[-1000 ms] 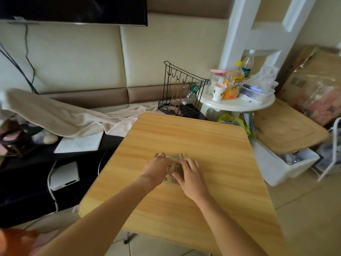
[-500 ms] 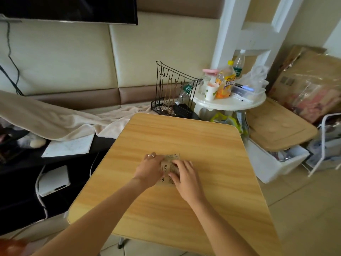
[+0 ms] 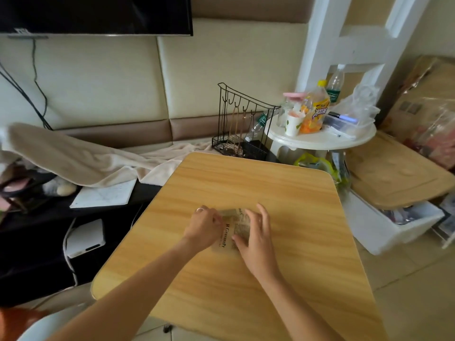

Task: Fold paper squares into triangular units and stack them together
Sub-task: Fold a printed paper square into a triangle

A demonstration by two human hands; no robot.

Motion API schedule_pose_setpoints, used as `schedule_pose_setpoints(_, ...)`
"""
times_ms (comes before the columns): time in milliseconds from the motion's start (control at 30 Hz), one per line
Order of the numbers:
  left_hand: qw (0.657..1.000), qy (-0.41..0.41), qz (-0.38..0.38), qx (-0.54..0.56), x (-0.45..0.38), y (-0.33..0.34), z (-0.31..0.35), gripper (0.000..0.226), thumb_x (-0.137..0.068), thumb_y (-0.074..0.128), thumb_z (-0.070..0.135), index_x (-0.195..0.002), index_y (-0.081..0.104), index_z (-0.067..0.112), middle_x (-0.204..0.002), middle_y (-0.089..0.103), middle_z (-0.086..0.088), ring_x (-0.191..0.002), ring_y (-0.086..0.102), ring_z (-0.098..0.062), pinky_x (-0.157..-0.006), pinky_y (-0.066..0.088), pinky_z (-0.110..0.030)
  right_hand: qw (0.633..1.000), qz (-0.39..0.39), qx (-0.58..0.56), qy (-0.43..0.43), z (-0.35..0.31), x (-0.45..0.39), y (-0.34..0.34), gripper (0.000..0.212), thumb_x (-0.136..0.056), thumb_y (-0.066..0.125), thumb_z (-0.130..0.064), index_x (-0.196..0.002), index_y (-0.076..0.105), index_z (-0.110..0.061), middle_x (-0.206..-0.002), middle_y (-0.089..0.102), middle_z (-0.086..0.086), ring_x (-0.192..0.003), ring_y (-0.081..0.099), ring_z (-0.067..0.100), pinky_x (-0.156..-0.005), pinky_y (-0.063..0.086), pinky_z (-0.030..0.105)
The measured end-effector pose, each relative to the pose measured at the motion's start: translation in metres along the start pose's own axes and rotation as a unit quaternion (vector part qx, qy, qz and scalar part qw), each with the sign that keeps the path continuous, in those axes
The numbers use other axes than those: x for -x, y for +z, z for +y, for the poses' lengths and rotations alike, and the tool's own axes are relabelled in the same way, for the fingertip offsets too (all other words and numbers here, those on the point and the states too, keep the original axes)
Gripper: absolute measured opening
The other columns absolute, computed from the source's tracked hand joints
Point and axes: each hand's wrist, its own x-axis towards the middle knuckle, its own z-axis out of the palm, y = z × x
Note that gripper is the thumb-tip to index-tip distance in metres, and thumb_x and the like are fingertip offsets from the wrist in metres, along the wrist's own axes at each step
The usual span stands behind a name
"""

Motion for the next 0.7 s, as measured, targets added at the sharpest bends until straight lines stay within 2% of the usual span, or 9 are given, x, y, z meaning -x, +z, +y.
schedule_pose_setpoints(100,0.999,0.007,0.034,0.019,-0.004,0.003,0.001,0.005,-0.089,0.067,0.016,-0.088,0.070,0.019,-0.105,0.061,-0.007,-0.094,0.064,-0.025,-0.081,0.054,-0.033,0.999,0.019,-0.027,0.022,0.003,-0.003,0.002,0.062,-0.089,0.080,-0.014,-0.144,0.051,-0.009,-0.143,0.050,0.004,-0.131,0.050,0.019,-0.110,0.040,0.026)
schedule_pose_setpoints(167,0.997,0.038,0.058,0.035,-0.003,0.006,0.001,0.003,-0.090,0.066,0.015,-0.091,0.068,0.016,-0.100,0.063,-0.003,-0.087,0.062,-0.018,-0.073,0.045,-0.024,0.997,0.049,-0.046,0.028,0.004,-0.004,0.003,0.050,-0.091,0.077,-0.012,-0.137,0.057,-0.009,-0.126,0.060,0.001,-0.115,0.055,0.014,-0.100,0.042,0.022)
schedule_pose_setpoints(300,0.990,0.078,0.068,0.094,0.002,0.009,0.004,0.006,-0.097,0.065,0.017,-0.095,0.060,0.013,-0.083,0.068,0.002,-0.075,0.062,-0.017,-0.064,0.045,-0.029,0.992,0.093,-0.082,0.037,0.009,-0.007,0.001,0.014,-0.095,0.072,-0.009,-0.107,0.066,-0.009,-0.093,0.068,-0.001,-0.080,0.061,0.016,-0.072,0.050,0.033)
schedule_pose_setpoints(400,0.989,0.055,0.019,0.137,0.003,0.008,0.006,0.010,-0.096,0.066,0.019,-0.098,0.057,0.019,-0.085,0.069,0.001,-0.077,0.065,-0.019,-0.065,0.052,-0.030,0.986,0.095,-0.125,0.054,0.013,-0.007,0.000,0.007,-0.096,0.071,-0.011,-0.095,0.065,-0.014,-0.078,0.065,-0.008,-0.067,0.057,0.007,-0.062,0.046,0.029)
schedule_pose_setpoints(500,0.977,0.038,-0.036,0.208,-0.003,0.001,0.008,0.015,-0.094,0.066,0.009,-0.104,0.061,0.018,-0.094,0.071,-0.004,-0.084,0.067,-0.022,-0.075,0.059,-0.041,0.981,0.116,-0.145,0.056,0.015,-0.010,-0.001,0.014,-0.096,0.071,-0.010,-0.094,0.065,-0.023,-0.075,0.064,-0.013,-0.064,0.056,0.007,-0.059,0.044,0.026)
schedule_pose_setpoints(600,0.961,0.038,-0.076,0.263,-0.010,-0.005,0.010,0.025,-0.094,0.060,0.000,-0.099,0.068,0.023,-0.089,0.070,0.007,-0.074,0.063,-0.010,-0.063,0.052,-0.029,0.975,0.106,-0.176,0.080,0.017,-0.013,-0.001,0.029,-0.095,0.069,-0.006,-0.097,0.063,-0.035,-0.077,0.065,-0.014,-0.062,0.059,0.010,-0.059,0.049,0.034)
schedule_pose_setpoints(700,0.952,0.012,-0.081,0.295,-0.013,-0.007,0.009,0.032,-0.092,0.058,-0.011,-0.091,0.076,0.015,-0.085,0.074,0.009,-0.076,0.063,-0.007,-0.067,0.051,-0.023,0.968,0.051,-0.222,0.103,0.017,-0.019,-0.003,0.027,-0.097,0.066,-0.004,-0.097,0.068,-0.030,-0.087,0.071,-0.013,-0.075,0.069,0.018,-0.070,0.059,0.045)
